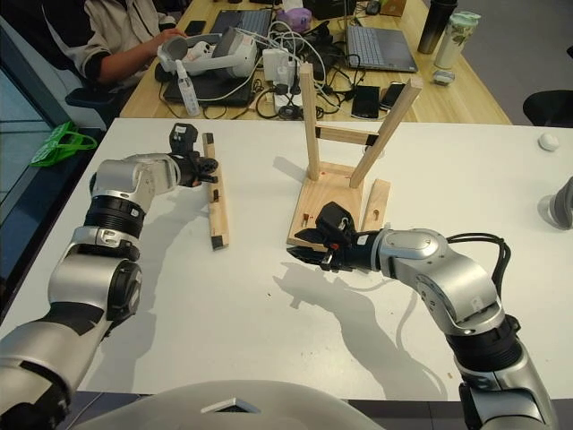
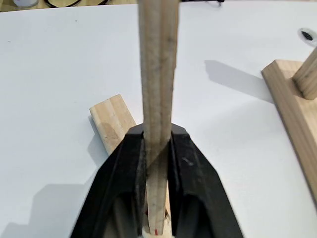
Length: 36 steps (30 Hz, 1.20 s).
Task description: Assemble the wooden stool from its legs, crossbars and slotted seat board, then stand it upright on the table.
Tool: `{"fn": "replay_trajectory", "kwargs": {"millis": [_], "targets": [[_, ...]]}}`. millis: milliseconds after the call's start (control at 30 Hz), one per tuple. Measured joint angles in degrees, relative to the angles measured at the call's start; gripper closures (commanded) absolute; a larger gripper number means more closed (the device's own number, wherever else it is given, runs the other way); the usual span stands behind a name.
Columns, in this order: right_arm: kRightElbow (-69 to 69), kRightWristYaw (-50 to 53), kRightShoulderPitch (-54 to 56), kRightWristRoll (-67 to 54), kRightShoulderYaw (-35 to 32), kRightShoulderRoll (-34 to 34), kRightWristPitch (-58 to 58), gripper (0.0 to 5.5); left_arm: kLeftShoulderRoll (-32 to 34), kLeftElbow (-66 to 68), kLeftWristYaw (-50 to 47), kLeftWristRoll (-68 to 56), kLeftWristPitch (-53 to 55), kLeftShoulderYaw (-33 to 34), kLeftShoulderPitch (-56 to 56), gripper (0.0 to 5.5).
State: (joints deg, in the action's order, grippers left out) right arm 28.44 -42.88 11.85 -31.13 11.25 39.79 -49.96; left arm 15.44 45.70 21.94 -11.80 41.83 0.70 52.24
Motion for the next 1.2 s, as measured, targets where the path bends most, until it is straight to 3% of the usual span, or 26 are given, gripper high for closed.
{"fn": "replay_trajectory", "kwargs": {"millis": [133,300,400,533,833,1033,1200], "targets": [[-0.1,-0.2,-0.1,0.0,-0.3,0.1,0.0,3.75,-0.7,-4.5,0.8,-2.8,3.8,3.4,-0.1,5.1],[0.0,-0.1,-0.1,0.0,-1.2,0.0,0.1,3.75,-0.3,-25.5,0.7,-11.4,18.3,8.7,-0.8,5.1],[0.0,1.0,0.0,0.0,-1.4,-1.1,0.0,3.75,0.7,-33.0,-1.9,-11.1,21.7,8.7,-1.1,5.1],[-0.2,5.2,0.3,0.4,-0.5,-5.8,-0.7,3.75,7.2,-20.8,-5.7,0.6,10.4,2.5,-4.1,5.1],[-2.3,11.3,5.4,2.2,0.8,-12.8,-1.1,3.75,1.5,16.4,-7.9,4.8,-13.6,3.5,7.8,5.1],[-2.4,12.5,7.3,2.3,0.7,-14.4,-1.5,3.75,-2.5,25.8,-6.9,0.2,-14.8,10.7,14.6,5.1],[-3.5,14.4,10.2,2.3,-1.7,-16.3,-1.6,3.75,-6.0,27.4,-4.6,-0.6,-11.2,12.1,16.8,5.1]]}}
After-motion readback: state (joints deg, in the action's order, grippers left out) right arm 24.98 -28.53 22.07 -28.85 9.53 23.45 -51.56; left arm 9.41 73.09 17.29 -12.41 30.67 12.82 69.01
